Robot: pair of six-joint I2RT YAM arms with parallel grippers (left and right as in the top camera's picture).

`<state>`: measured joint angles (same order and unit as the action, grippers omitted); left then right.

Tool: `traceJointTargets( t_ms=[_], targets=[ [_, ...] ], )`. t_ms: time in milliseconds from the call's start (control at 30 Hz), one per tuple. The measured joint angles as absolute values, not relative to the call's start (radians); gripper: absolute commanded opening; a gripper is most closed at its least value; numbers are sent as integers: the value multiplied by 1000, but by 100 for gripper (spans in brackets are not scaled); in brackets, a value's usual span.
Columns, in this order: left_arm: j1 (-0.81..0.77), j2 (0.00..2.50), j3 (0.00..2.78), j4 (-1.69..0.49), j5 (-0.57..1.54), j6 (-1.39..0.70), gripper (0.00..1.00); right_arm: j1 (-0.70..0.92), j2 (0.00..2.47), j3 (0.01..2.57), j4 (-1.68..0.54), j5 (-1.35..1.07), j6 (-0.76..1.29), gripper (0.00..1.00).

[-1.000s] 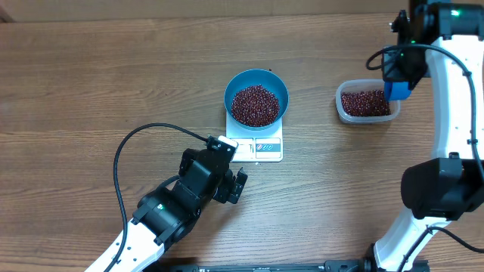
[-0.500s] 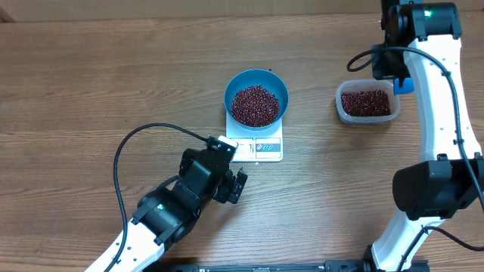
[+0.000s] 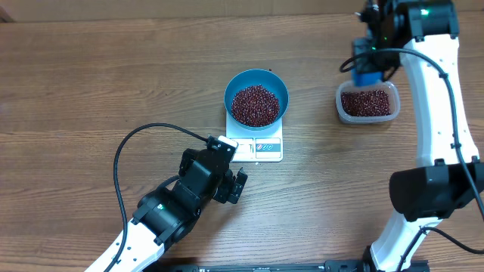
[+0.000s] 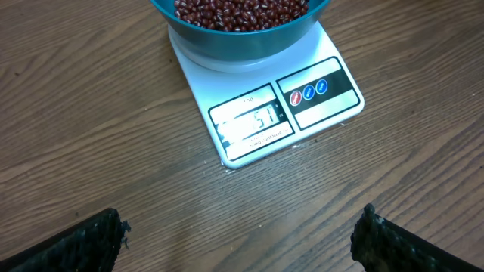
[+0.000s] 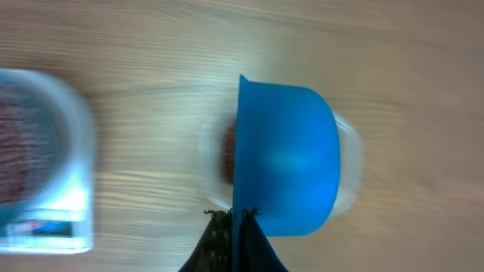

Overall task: Scoop item into bowl and weigh 150g on scale
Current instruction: 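Carry the scoop left back over the teal bowl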

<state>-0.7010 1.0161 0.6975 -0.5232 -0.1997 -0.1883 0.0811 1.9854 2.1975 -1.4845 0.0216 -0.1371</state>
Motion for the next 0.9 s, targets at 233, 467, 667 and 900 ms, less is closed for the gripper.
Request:
traceJointTargets(
  t_ms=[233, 467, 667, 900],
  targets=[
    [-701, 1016, 698, -524, -200, -188, 100, 231, 1981, 2201, -1457, -210, -214, 4],
    [-701, 1016, 698, -524, -200, -188, 99, 346, 1983, 2201, -1456, -221, -222, 4],
    [-701, 1016, 698, -524, -200, -188, 100, 403, 2030, 2201, -1450, -171, -213, 4],
    [-701, 1016, 698, -524, -200, -188, 100, 438, 2090, 2201, -1433, -122, -203, 4]
  ],
)
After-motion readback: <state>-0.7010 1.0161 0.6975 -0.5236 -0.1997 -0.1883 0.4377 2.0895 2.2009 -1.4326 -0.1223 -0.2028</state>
